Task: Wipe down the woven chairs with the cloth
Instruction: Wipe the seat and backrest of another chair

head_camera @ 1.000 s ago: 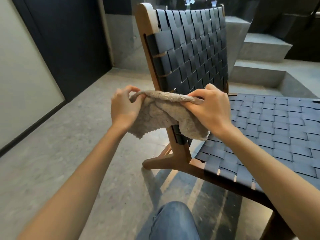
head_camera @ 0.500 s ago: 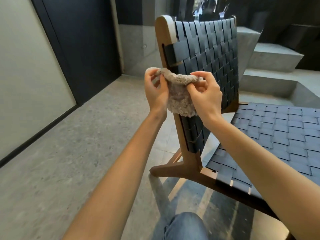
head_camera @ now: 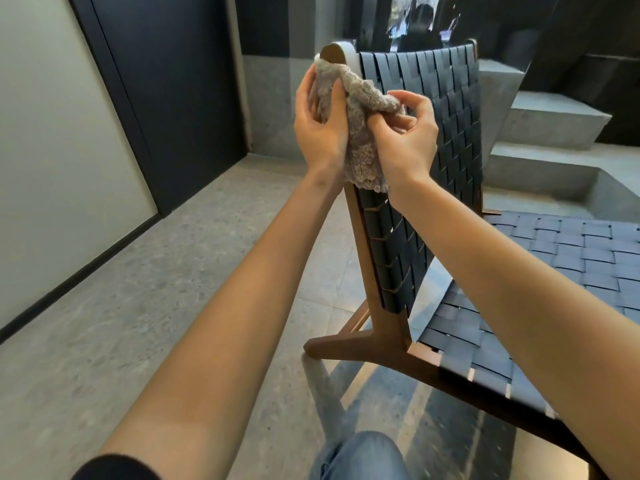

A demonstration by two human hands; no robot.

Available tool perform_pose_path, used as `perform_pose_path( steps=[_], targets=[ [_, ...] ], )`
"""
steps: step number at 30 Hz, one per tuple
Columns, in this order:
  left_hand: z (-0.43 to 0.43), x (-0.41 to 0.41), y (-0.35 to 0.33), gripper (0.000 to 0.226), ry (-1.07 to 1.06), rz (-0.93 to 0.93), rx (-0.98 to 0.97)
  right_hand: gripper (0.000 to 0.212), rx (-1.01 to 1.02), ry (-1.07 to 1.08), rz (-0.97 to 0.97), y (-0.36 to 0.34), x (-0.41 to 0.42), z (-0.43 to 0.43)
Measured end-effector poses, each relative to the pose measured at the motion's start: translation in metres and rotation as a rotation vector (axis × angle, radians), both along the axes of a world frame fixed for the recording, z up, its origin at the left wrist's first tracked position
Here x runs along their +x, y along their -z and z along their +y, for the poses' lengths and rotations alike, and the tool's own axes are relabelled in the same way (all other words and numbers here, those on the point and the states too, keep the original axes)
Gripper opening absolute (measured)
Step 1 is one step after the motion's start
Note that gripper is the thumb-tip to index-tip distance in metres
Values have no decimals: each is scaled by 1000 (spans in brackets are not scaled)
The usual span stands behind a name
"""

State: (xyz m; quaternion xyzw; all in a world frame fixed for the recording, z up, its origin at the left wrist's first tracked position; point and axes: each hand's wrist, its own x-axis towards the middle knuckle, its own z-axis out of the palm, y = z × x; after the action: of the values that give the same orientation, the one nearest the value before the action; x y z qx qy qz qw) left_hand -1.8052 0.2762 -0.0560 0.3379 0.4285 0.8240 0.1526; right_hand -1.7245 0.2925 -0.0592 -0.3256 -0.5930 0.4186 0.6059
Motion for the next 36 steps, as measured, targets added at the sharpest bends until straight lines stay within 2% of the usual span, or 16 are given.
perform_pose_path(
  steps=[3, 7, 12, 14, 19, 26, 32, 36],
  targets=[
    [1, -2, 7, 46, 33, -8, 24, 20, 57, 54, -37, 9, -1, 0],
    [-2, 1, 24, 43, 66, -36, 22, 17, 102, 56, -49, 29, 6, 1],
    [-11, 28, 95, 26, 87, -95, -139, 19, 227, 93, -178, 69, 23, -1],
    [-13, 38, 126, 30, 81, -117, -230, 20, 252, 88, -250, 94, 37, -2],
    [-19, 55, 189, 34, 133, -129, -382, 24, 208, 23, -379, 151, 72, -5],
    [-31, 77, 259, 33, 166, -111, -558, 23, 37, -38, -473, 212, 110, -13],
    [-44, 96, 312, 22, 161, -105, -720, 17, -107, -92, -698, 253, 141, -13],
    [-45, 105, 323, 10, 79, -112, -738, 18, -163, -87, -803, 260, 149, -9]
  ],
)
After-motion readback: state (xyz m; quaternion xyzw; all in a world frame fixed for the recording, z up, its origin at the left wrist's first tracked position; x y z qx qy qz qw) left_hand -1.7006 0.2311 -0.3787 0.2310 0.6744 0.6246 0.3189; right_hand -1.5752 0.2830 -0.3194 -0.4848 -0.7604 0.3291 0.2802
